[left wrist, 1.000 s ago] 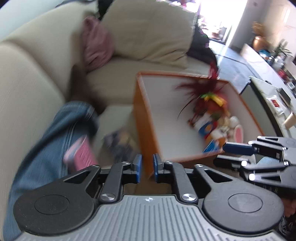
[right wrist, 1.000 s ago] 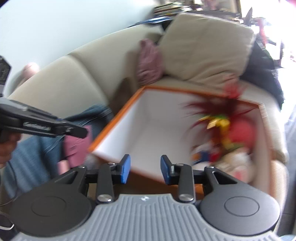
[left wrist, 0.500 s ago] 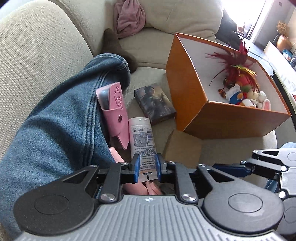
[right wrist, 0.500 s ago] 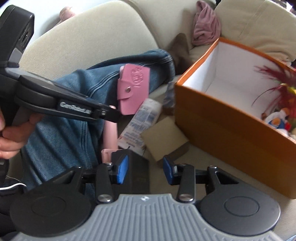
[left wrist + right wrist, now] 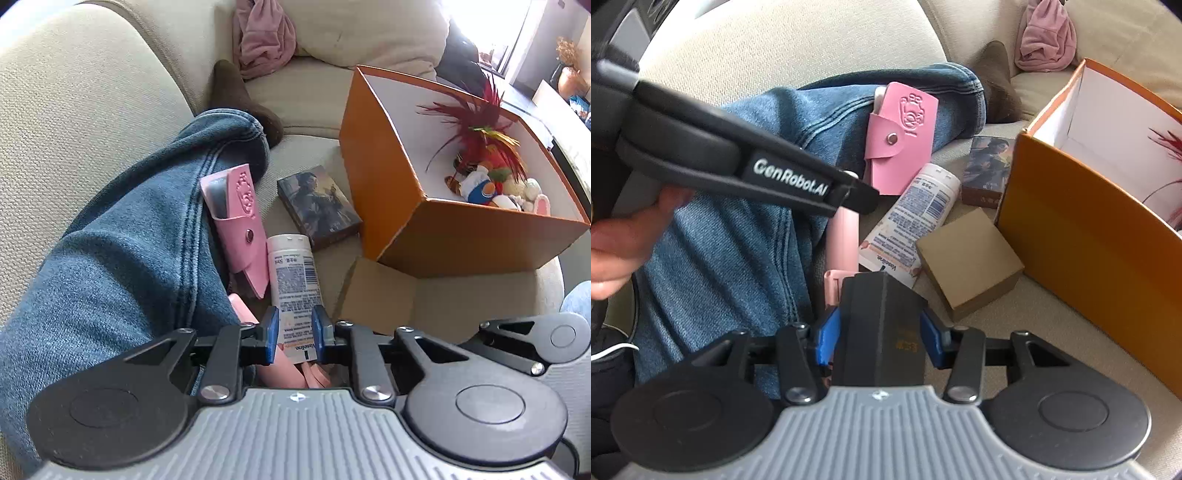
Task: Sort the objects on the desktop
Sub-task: 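Grasp the pink card wallet with the left tool while the right grasps a black case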
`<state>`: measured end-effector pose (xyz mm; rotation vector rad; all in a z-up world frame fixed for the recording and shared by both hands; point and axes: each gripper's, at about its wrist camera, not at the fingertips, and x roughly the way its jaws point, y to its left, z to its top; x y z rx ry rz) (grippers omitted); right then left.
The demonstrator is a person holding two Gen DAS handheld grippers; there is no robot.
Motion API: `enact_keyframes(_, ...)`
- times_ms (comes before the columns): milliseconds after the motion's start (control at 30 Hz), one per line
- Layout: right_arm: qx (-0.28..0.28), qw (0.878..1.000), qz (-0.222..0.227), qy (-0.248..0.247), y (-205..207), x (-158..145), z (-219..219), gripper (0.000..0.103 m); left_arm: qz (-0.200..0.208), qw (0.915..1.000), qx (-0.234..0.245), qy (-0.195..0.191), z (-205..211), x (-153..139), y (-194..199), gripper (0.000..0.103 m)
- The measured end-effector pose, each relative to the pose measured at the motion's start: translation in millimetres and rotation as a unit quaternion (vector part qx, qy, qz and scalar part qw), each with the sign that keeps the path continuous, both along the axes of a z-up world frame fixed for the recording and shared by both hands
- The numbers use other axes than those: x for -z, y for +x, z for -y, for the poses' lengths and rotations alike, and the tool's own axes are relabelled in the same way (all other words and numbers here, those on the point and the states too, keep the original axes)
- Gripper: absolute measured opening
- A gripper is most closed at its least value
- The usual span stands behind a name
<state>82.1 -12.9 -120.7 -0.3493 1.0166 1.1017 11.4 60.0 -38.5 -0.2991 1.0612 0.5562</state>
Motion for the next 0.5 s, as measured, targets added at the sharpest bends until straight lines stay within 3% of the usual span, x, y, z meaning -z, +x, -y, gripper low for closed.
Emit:
enact_keyframes(267, -0.012, 1.000, 0.018, -0.018, -7.6, 1.3, -6.0, 0.048, 0.012, 0.9999, -0.011, 0.004, -7.2, -8.3, -4.5, 0.023)
enact_keyframes(333, -0.010, 1.000, 0.019, -0.014, -6.1, -2.0, -4.0, 0.036, 0.022, 0.9996, -0.018, 0.003, -12.5, -14.5, -7.4, 0.029)
enact_keyframes(500, 0.017, 1.000, 0.009, -0.015, -0.2, -4.1, 1.4, 0.034, 0.032, 0.9992, -0.023, 0.012, -24.8, -26.3, -9.9, 0.031)
